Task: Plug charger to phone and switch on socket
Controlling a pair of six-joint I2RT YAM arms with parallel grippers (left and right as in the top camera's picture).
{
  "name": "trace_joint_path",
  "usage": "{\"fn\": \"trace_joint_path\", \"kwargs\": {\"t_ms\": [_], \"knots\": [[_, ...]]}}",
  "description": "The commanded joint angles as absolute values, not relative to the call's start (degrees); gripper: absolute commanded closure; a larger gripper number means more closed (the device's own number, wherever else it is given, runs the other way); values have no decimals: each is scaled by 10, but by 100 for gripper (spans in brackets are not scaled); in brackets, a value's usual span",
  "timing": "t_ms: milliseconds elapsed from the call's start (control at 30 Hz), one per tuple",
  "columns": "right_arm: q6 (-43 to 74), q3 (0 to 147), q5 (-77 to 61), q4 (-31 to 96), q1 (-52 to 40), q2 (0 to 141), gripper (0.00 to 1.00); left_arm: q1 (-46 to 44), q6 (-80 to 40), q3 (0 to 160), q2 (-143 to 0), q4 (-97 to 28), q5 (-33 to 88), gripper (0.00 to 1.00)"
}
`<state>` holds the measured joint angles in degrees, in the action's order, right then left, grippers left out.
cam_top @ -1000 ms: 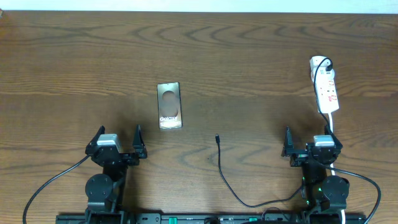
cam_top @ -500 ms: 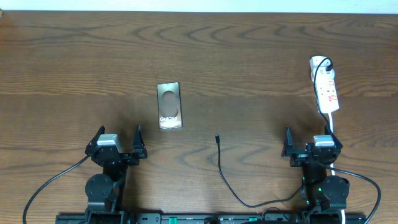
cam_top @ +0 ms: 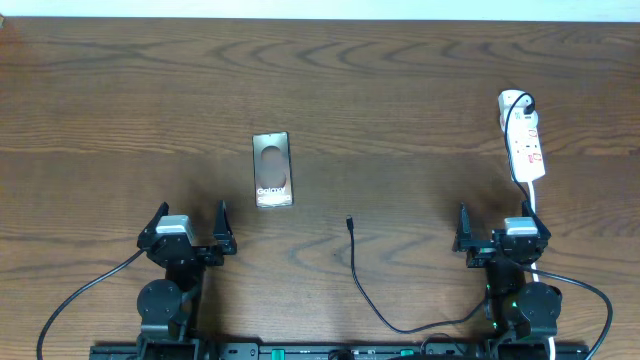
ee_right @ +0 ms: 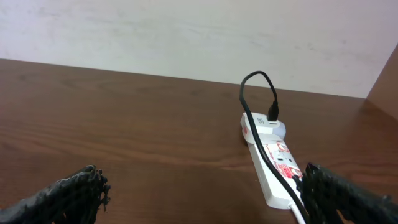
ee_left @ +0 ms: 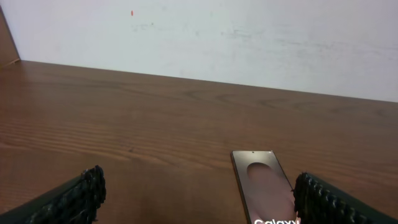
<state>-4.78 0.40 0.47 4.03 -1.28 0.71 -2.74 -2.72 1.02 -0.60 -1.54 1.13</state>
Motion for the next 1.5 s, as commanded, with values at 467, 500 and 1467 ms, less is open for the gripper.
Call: {"fn": "trace_joint_path", "kwargs": {"t_ms": [467,500,1467], "knots": [[-41,3,11,42,-16,7,1,-30,-20,2,-6,-42,-3,2],[-41,3,11,42,-16,7,1,-30,-19,2,-6,-42,-3,2],[-41,3,11,42,-16,7,1,-30,-20,6,-6,-24,11,2]]}}
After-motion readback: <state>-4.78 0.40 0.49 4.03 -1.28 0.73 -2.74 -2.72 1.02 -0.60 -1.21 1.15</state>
